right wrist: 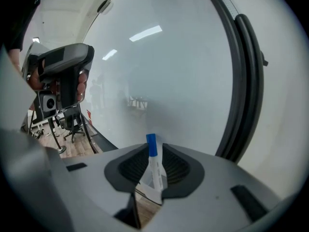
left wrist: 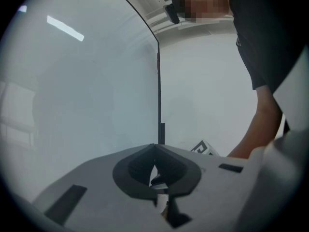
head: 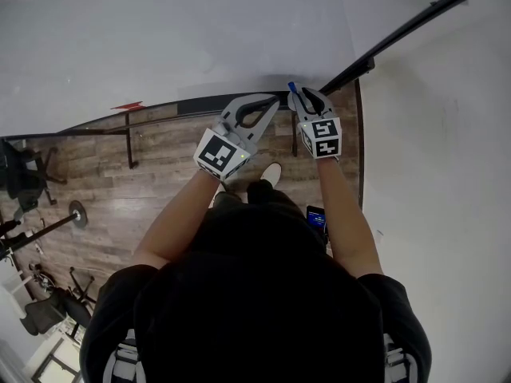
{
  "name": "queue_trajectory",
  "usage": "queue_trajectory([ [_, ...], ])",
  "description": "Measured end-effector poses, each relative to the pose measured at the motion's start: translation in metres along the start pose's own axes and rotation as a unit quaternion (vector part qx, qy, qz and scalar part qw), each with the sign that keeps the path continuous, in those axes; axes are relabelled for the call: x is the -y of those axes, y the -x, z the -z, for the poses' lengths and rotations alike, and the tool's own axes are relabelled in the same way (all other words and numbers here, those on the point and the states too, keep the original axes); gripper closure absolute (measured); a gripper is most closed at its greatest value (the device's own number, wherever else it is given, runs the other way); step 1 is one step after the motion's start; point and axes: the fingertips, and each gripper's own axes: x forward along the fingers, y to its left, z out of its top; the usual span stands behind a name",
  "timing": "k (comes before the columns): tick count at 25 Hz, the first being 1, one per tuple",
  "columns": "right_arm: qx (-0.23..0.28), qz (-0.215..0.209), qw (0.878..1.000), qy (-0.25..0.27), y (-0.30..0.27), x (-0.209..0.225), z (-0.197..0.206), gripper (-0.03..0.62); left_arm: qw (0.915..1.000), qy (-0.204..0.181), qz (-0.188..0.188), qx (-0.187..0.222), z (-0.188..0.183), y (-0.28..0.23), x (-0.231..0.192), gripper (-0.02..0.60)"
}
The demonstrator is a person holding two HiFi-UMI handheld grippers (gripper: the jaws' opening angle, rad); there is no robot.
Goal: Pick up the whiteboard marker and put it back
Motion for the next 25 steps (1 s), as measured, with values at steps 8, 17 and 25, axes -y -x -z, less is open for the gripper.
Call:
queue_trajectory([
  [8, 0.025, -0.006, 1.0, -0.009, 0.011, -0.01, -0.021, 0.505, 0.9999, -0.006, -0.008, 0.006, -0.014, 0.015, -0.005, 0.578],
  [17, 0.083, -0.036, 0.996, -0.019, 0.043, -0.046, -0.079, 0.502, 0.9996, -0.013, -0.023, 0.004, -0.027, 0.05, -0.014, 0.578],
  [25, 0.158, -0.092, 0.983, -0.028, 0.083, -0.101, -0.155, 0.502, 0.9994, -0.014, -0.03, 0.009, -0.046, 0.097, -0.026, 0.578],
])
